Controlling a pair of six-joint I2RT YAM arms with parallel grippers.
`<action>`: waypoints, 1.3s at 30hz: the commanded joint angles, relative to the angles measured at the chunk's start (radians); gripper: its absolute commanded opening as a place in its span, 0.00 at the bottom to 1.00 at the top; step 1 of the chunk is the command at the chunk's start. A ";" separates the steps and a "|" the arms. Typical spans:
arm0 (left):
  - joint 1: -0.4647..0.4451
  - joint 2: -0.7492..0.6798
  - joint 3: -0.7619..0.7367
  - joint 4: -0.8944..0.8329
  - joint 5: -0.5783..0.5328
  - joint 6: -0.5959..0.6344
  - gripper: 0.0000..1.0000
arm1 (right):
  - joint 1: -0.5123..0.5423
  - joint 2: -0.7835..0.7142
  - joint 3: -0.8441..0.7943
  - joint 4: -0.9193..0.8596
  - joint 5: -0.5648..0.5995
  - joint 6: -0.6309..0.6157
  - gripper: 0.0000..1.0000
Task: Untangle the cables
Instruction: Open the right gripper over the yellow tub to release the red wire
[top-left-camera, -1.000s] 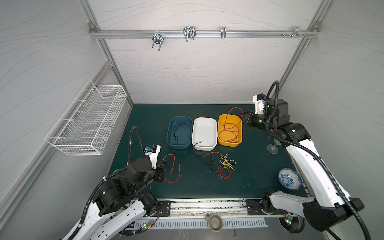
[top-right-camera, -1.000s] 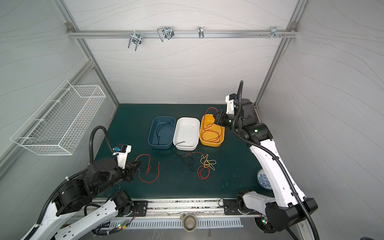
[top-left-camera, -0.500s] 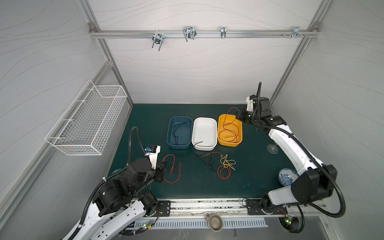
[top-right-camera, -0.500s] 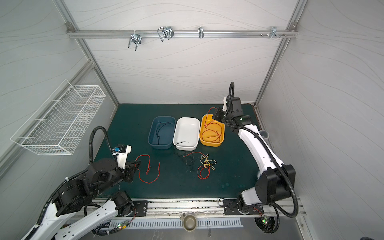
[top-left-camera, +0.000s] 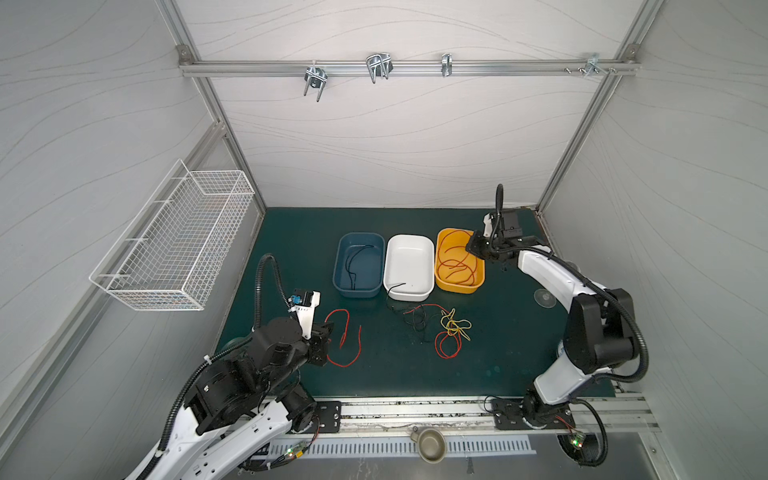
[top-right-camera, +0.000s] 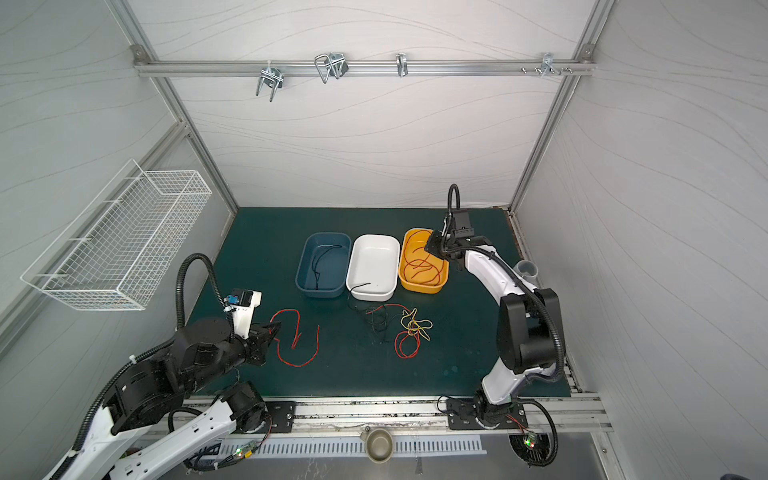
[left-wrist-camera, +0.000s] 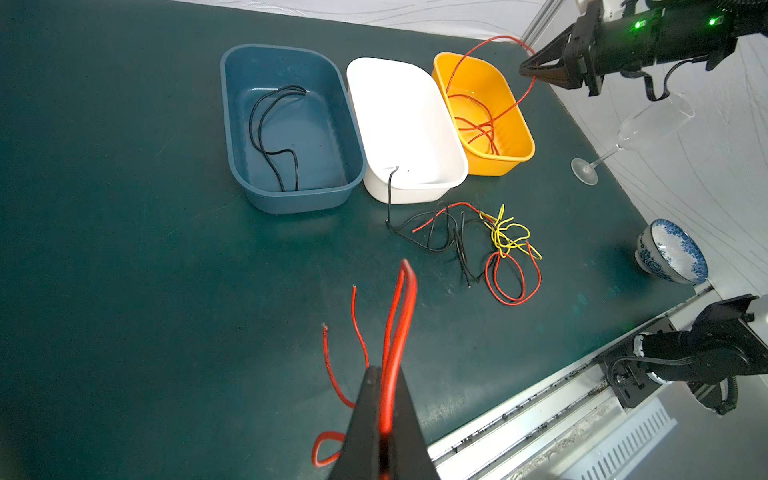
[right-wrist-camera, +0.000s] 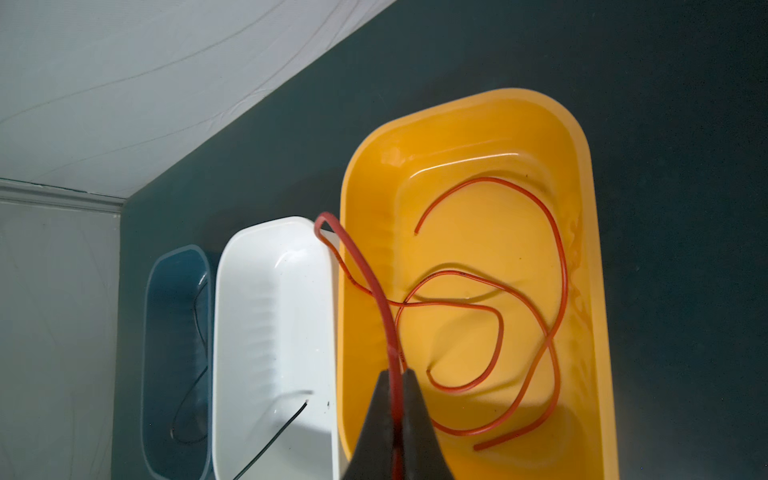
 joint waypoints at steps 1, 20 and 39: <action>0.003 -0.009 0.002 0.049 -0.013 0.002 0.00 | -0.007 0.047 -0.017 0.041 0.024 -0.004 0.00; 0.004 -0.002 0.003 0.049 -0.016 0.000 0.00 | -0.029 0.170 -0.014 0.011 0.062 0.011 0.05; 0.003 -0.002 0.003 0.048 -0.015 0.000 0.00 | -0.029 -0.040 -0.080 -0.023 0.053 0.056 0.43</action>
